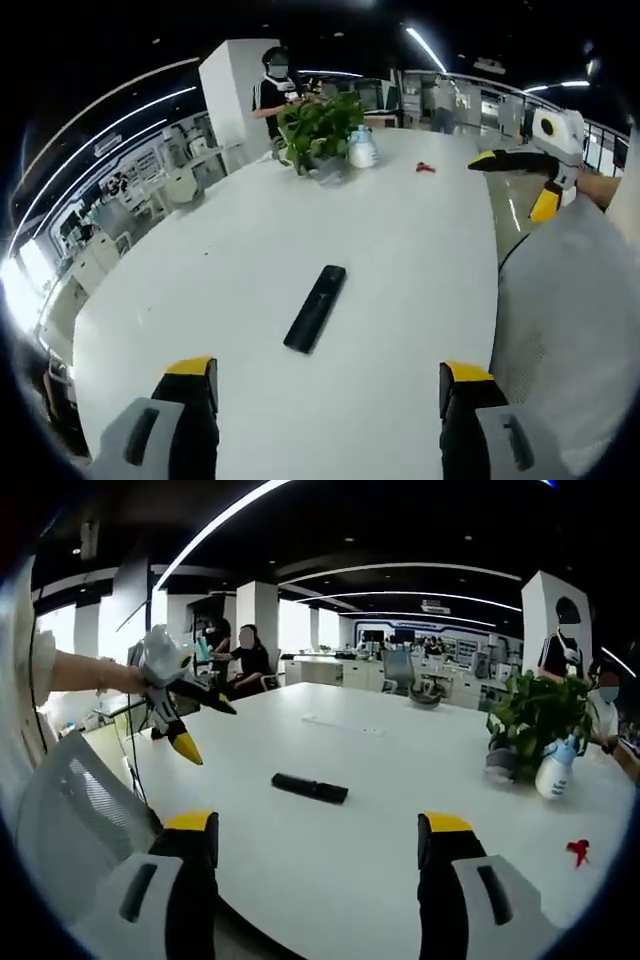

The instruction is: Press the specified remote control buttons in sequence, fully releasing each button before pressing the next.

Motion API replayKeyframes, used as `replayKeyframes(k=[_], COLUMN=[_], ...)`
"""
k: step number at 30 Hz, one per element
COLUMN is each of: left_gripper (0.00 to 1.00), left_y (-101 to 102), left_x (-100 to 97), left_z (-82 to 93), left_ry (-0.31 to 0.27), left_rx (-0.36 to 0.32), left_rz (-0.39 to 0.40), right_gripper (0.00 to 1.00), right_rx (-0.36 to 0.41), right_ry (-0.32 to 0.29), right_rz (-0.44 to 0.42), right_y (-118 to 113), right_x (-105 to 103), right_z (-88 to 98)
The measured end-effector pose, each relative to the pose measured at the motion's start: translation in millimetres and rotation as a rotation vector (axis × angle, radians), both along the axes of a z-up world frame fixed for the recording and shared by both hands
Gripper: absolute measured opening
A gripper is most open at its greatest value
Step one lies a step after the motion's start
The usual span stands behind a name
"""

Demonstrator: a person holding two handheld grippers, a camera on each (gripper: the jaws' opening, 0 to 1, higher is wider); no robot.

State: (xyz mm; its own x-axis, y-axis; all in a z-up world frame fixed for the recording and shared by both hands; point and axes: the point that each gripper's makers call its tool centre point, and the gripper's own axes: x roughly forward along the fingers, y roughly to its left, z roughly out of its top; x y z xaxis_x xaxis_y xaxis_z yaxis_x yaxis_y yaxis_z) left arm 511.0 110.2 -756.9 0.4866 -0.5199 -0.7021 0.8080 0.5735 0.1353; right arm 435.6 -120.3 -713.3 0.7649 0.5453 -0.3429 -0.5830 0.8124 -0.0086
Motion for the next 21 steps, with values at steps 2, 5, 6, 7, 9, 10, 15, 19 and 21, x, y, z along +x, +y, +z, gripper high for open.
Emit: replayKeyframes(k=[2,5,6,7,9,10,15,19,21], left_gripper=[0.95,0.95,0.95,0.95,0.95,0.95,0.95,0.95,0.95], left_y=[-3,-8,-9,-11,-13,-13,-18,-17,-17], left_x=[5.5,11.0,12.9,15.1,20.0,21.8,31.3,40.0,45.0], left_z=[-3.7,-9.7,-12.0,-14.6,-19.5,-21.1,-29.9,-37.1,-42.0], left_ry=[0.027,0.049,0.057,0.068,0.087,0.089,0.133,0.145,0.154], left_rx=[-0.006,-0.004,-0.004,-0.006,-0.008,-0.005,-0.012,0.015,0.039], left_rz=[-0.008,-0.028,-0.031,-0.037,-0.036,-0.040,-0.053,-0.053,-0.061], right_gripper=[0.85,0.84,0.84,0.84,0.84,0.83,0.83,0.83,0.83], right_rx=[0.001,-0.003,-0.005,-0.006,-0.012,-0.013,-0.014,-0.016,-0.022], right_ry=[0.002,0.003,0.005,0.005,0.007,0.008,0.014,0.021,0.027], right_rz=[-0.004,-0.007,-0.010,-0.011,-0.016,-0.018,-0.025,-0.022,-0.022], right_y=[-1,-2,-2,-2,-4,-4,-6,-5,-6], right_x=[0,1,1,1,1,1,2,2,2], right_z=[0.0,-0.1,-0.5,-0.7,-1.3,-1.6,-2.7,-4.2,-5.9])
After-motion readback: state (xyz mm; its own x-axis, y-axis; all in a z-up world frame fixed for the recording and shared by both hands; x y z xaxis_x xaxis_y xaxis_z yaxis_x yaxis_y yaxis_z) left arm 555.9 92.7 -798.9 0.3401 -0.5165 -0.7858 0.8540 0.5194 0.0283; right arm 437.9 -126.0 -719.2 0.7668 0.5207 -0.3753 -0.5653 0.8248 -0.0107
